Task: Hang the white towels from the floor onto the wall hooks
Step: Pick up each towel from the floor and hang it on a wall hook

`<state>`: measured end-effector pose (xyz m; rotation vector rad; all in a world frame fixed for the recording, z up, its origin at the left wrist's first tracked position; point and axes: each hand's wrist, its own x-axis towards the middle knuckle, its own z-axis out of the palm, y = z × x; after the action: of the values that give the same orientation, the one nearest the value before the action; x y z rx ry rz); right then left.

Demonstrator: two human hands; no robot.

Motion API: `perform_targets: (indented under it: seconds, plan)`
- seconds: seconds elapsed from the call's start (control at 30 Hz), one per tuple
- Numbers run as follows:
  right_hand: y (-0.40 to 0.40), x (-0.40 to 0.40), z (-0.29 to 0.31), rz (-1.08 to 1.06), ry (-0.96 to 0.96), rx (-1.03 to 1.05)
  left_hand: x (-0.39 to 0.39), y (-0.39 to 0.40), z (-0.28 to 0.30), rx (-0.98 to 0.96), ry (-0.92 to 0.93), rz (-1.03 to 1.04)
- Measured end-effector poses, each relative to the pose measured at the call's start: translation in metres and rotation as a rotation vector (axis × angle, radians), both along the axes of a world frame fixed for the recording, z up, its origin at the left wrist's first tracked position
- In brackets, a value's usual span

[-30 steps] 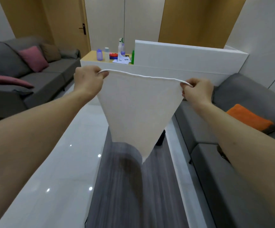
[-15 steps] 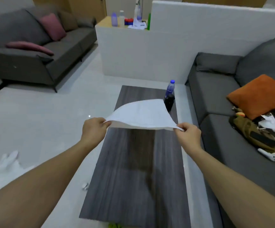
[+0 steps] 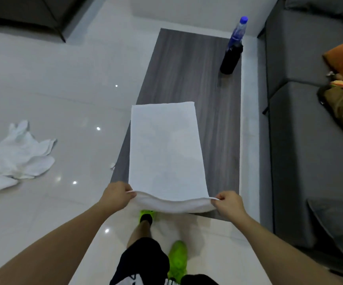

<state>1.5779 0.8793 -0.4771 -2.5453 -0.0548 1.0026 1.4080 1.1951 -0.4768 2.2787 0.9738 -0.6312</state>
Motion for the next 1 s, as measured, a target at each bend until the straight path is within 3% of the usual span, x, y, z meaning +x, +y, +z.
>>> perform_targets:
  seconds: [0.23,0.5,0.63,0.8,1.0]
  plan:
    - [0.051,0.043,0.002,-0.003,0.058,-0.03,0.034,0.049,-0.011,-0.015,0.052,0.071]
    - [0.172,0.16,0.023,-0.165,-0.144,0.115,0.149,0.149,-0.008,0.072,-0.11,0.139]
    - [0.212,0.195,0.017,-0.25,-0.249,0.083,0.191,0.181,-0.018,0.062,-0.199,0.214]
    - [0.21,0.178,-0.022,-0.222,-0.084,-0.022,0.188,0.177,-0.048,-0.062,-0.095,0.241]
    - [0.159,0.118,-0.086,-0.158,0.234,-0.256,0.12,0.141,-0.097,-0.22,0.157,0.207]
